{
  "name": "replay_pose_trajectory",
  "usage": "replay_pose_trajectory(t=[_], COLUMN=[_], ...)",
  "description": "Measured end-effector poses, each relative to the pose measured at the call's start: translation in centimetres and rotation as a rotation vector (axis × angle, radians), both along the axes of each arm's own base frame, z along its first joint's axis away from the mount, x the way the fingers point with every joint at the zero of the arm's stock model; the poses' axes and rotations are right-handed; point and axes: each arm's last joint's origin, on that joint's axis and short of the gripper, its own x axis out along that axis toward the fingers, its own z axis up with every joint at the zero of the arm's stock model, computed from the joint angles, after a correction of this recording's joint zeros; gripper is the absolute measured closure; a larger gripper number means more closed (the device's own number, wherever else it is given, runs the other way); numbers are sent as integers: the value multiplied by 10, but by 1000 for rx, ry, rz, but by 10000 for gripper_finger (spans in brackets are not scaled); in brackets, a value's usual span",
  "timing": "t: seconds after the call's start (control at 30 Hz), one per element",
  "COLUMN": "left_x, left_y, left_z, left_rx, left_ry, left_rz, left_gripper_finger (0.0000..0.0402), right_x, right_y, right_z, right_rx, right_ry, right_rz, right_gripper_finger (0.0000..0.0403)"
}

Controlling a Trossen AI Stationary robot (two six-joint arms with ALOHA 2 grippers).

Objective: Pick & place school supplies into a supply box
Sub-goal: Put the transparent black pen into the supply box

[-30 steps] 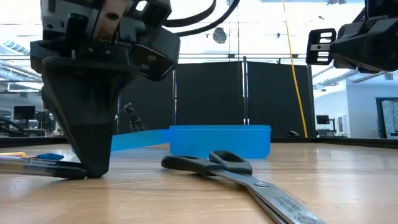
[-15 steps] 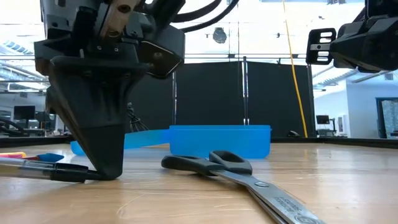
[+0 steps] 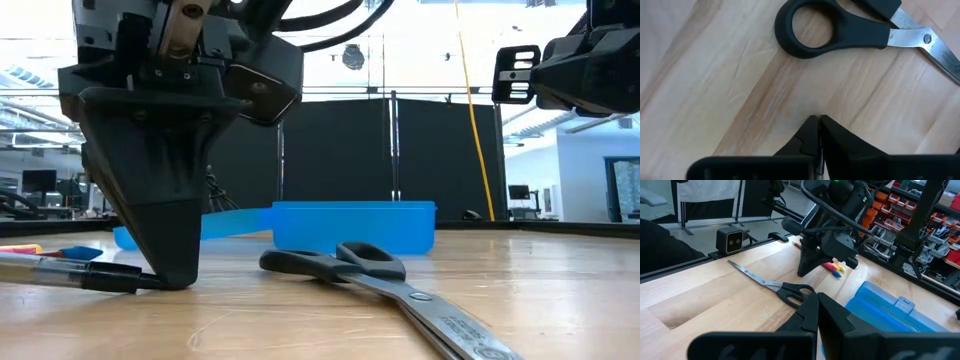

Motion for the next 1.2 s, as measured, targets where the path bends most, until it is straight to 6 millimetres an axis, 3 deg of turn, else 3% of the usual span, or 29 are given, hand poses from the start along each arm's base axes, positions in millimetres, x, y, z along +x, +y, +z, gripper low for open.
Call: replay_pose_trajectory(t=[0.27,0.57,0.7,0.87,1.2], left_x=[8,2,2,-1,1], left_y=[-5,-7,-19,-28,-26], left_z=[14,43,46,30,18], left_rx=[-18,19,-14,42,91], left_ry=[-10,135,91,104,120], left_rz=[-79,-105,-123,-171,-223], left_gripper_finger=[294,219,206,204,204], right_x=[0,0,0,0,0], right_y=[0,0,0,0,0], right_z=[0,0,0,0,1], right_rx=[1,8,12,12,22], right_ry=[0,3,5,6,1], right_rz=[0,0,-1,-1,-2], right_gripper_finger=[403,403,403,403,403])
